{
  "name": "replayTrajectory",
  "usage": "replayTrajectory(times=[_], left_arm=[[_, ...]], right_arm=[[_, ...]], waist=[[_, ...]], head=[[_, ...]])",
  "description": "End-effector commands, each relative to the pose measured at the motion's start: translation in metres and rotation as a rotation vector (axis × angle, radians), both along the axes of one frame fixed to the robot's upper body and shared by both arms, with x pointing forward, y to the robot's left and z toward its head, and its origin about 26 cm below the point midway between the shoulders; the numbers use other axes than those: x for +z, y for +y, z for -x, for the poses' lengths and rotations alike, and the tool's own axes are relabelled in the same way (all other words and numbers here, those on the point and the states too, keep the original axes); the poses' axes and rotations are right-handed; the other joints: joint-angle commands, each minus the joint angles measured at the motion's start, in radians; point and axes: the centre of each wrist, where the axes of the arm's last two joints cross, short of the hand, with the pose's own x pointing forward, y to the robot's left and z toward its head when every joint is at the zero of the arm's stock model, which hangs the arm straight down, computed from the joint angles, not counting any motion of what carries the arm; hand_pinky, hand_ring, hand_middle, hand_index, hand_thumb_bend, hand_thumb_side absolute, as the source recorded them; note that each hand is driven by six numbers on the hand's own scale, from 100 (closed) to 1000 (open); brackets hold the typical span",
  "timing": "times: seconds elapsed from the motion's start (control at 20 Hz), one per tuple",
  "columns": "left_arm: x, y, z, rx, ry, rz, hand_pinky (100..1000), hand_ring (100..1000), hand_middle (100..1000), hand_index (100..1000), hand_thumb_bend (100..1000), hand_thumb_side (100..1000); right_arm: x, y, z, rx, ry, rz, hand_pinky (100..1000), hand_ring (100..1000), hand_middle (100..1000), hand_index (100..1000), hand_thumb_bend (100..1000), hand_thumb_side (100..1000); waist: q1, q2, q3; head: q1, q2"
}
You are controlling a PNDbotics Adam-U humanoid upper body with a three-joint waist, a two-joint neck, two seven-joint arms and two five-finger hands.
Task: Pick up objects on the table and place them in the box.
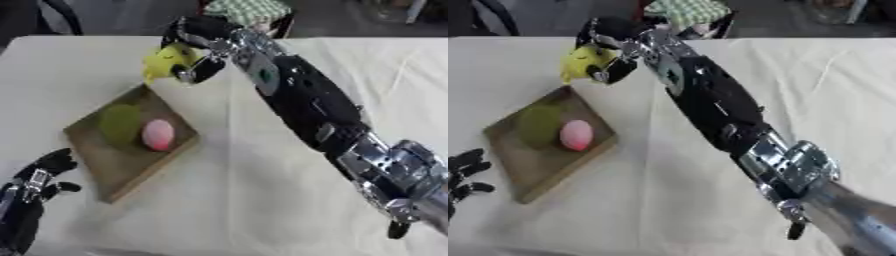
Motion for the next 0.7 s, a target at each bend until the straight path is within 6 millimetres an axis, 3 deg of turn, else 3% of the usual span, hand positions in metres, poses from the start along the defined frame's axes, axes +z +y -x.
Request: replayTrajectory(times=[0.05, 0.15, 0.35, 0.55, 0.7], left_arm=[[0.004, 0.001, -0.001, -0.009, -0.013, -0.005, 592, 817, 839, 722, 100, 741], [0.003, 0.001, 0.0, -0.009, -0.01, -0.006, 592, 817, 839, 722, 100, 741], [0.003, 0.0, -0.001, -0.012, -0.01, -0.006, 594, 817, 839, 722, 100, 738], [0.001, 0.001, 0.0, -0.011, -0.006, -0.012, 594, 816, 839, 721, 100, 691], [0.001, 0.002, 0.0, -0.01, -0.003, -0.018, 594, 816, 839, 720, 100, 621]], right_arm=[[0.014, 0.017, 0.005, 0.073, -0.006, 0.005, 640, 614, 463, 627, 100, 170], [0.016, 0.022, 0.009, 0.104, 0.003, 0.015, 640, 615, 464, 628, 100, 171], [0.01, 0.034, 0.014, 0.166, 0.046, 0.056, 663, 658, 542, 727, 100, 254], [0.006, 0.035, 0.014, 0.189, 0.089, 0.109, 695, 713, 684, 848, 101, 325], [0.002, 0.033, 0.013, 0.188, 0.12, 0.143, 719, 744, 775, 907, 164, 382]], waist=[[0.003, -0.017, 0.002], [0.002, -0.017, 0.002], [0.002, -0.017, 0.003], [0.002, -0.017, 0.002], [0.001, -0.016, 0.002]], head=[[-0.005, -0.007], [-0.006, -0.006], [-0.008, -0.008], [-0.01, -0.007], [-0.01, -0.008]])
